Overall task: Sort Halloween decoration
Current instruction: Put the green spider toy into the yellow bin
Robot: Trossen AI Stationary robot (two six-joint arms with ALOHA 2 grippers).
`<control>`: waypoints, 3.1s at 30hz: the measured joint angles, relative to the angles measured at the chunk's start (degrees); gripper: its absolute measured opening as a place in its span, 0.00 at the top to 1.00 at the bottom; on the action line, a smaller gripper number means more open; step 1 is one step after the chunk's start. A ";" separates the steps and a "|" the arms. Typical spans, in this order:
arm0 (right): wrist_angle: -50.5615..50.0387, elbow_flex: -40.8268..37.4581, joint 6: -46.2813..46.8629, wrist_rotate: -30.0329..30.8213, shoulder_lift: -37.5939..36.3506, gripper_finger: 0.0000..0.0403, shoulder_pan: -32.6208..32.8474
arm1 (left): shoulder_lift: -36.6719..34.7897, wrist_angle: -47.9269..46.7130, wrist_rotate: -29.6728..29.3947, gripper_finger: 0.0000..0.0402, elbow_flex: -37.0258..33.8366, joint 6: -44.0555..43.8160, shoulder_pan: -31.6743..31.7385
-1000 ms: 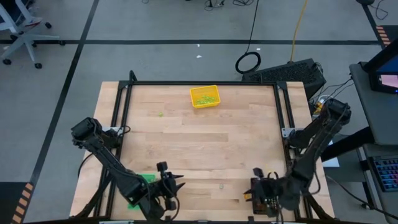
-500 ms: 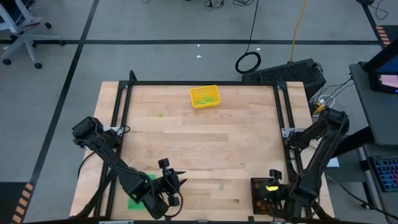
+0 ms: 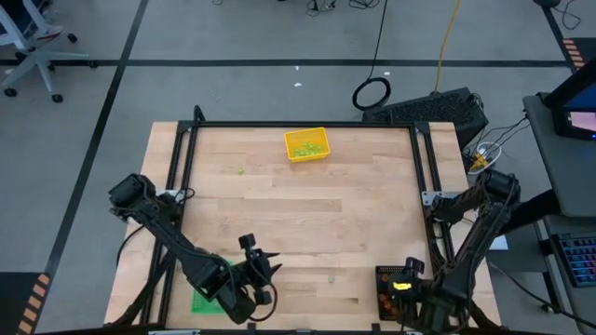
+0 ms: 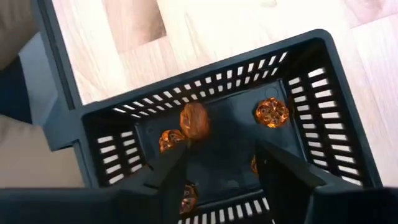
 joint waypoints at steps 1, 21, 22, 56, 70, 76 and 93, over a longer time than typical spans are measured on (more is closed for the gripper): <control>0.00 0.00 0.52 0.00 -0.29 0.56 0.00 | 0.00 0.00 0.01 0.67 0.00 0.00 0.00; 20.82 -0.02 -37.02 20.90 3.76 0.54 -10.54 | 0.00 -5.05 -5.10 0.67 -2.08 -1.53 0.54; 21.37 -0.05 -38.74 22.41 4.01 0.54 -11.10 | -0.13 -7.92 -6.09 0.67 -2.06 -3.66 1.24; 32.44 -0.04 -65.31 27.05 4.37 0.57 -16.92 | -13.03 -10.60 33.91 0.67 -24.01 14.82 64.67; 32.83 -0.04 -67.21 27.16 4.37 0.57 -19.34 | -12.92 -3.77 36.69 0.67 -28.55 20.24 69.11; 32.87 -0.04 -67.21 27.17 4.37 0.57 -20.15 | -12.07 -0.61 37.66 0.67 -28.55 22.31 70.86; 32.81 -0.04 -68.73 27.21 4.37 0.57 -20.39 | -6.56 0.59 39.20 0.71 -28.30 20.70 70.73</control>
